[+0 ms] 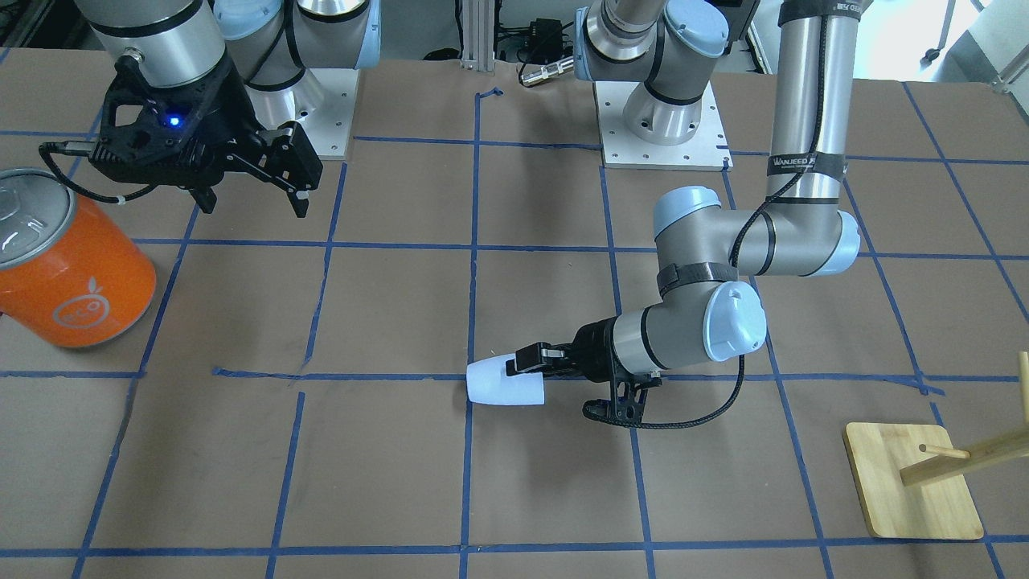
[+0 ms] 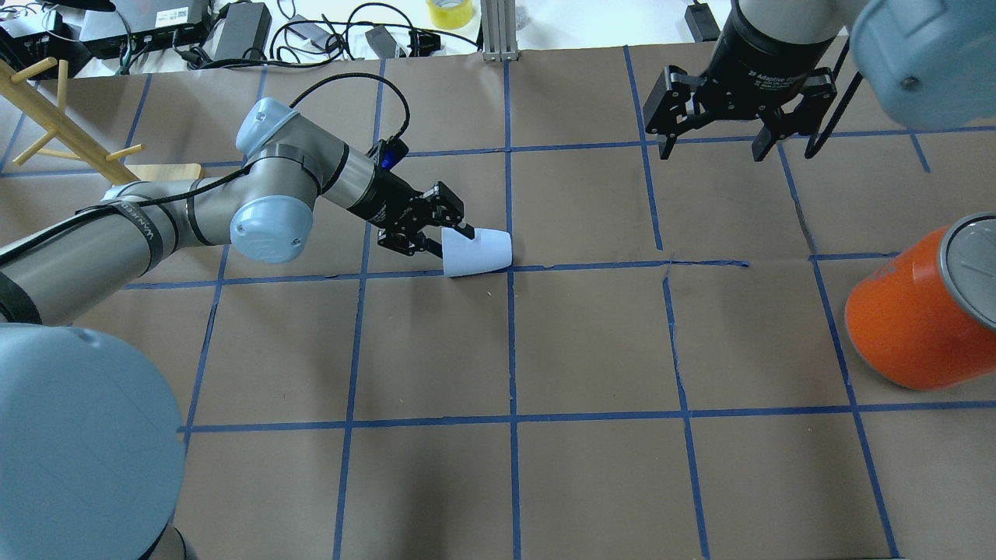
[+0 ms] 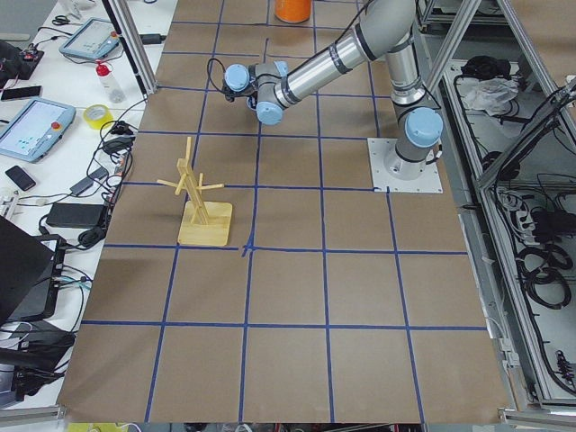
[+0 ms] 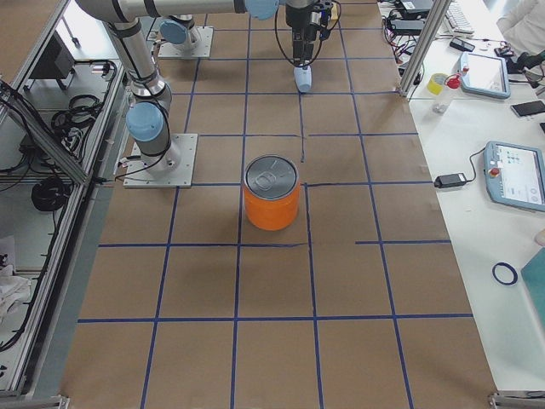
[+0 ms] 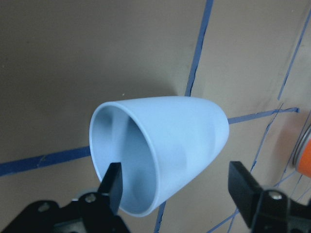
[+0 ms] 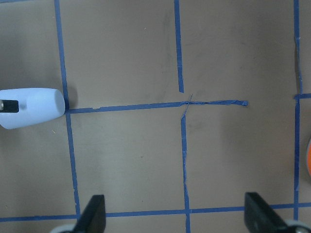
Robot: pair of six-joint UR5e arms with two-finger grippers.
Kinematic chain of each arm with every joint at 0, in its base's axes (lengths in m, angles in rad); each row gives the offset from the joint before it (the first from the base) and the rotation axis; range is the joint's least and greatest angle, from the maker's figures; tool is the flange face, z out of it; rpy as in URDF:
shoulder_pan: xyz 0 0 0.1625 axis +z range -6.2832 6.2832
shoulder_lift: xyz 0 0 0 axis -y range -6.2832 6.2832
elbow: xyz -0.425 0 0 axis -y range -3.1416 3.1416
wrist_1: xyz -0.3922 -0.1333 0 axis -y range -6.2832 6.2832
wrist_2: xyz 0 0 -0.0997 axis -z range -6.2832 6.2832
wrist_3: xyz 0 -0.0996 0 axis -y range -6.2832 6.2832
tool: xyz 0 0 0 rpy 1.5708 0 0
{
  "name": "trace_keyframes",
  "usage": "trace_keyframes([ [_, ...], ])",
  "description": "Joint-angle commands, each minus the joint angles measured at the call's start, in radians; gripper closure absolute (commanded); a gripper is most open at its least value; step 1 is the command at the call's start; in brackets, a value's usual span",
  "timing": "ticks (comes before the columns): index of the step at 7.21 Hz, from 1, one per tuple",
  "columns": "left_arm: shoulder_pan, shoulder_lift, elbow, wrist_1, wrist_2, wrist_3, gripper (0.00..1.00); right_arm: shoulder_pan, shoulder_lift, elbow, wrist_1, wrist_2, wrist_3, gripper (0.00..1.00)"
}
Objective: Flip cup
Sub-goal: 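Lift the cup with the left gripper and carry it farther from the robot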
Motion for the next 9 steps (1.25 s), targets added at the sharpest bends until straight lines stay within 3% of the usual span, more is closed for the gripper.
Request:
trace_keyframes([
  [1,-0.003,-0.004,0.000,0.025,-0.046,-0.010,0.86,0.002,0.001,0.009,0.002,0.006,-0.007,0.00],
  [2,-0.003,0.003,0.000,0.033,-0.098,-0.019,1.00,0.002,0.000,0.036,0.000,0.002,-0.007,0.00],
  [3,-0.005,0.029,0.009,0.062,-0.161,-0.127,1.00,0.002,0.000,0.042,0.002,0.000,-0.005,0.00],
  [5,-0.024,0.068,0.027,0.280,-0.151,-0.251,1.00,0.002,0.000,0.042,0.000,-0.006,-0.004,0.00],
  [6,-0.025,0.086,0.049,0.367,-0.067,-0.308,1.00,0.002,-0.002,0.042,-0.001,-0.006,-0.002,0.00],
  [7,-0.029,0.089,0.087,0.373,0.158,-0.298,1.00,0.002,-0.002,0.041,-0.003,-0.006,-0.004,0.00],
  [8,-0.029,0.092,0.151,0.307,0.211,-0.284,1.00,0.002,0.000,0.042,-0.001,-0.006,-0.005,0.00],
  [9,-0.029,0.083,0.223,0.147,0.371,-0.184,1.00,0.002,-0.002,0.041,-0.003,-0.007,-0.005,0.00],
])
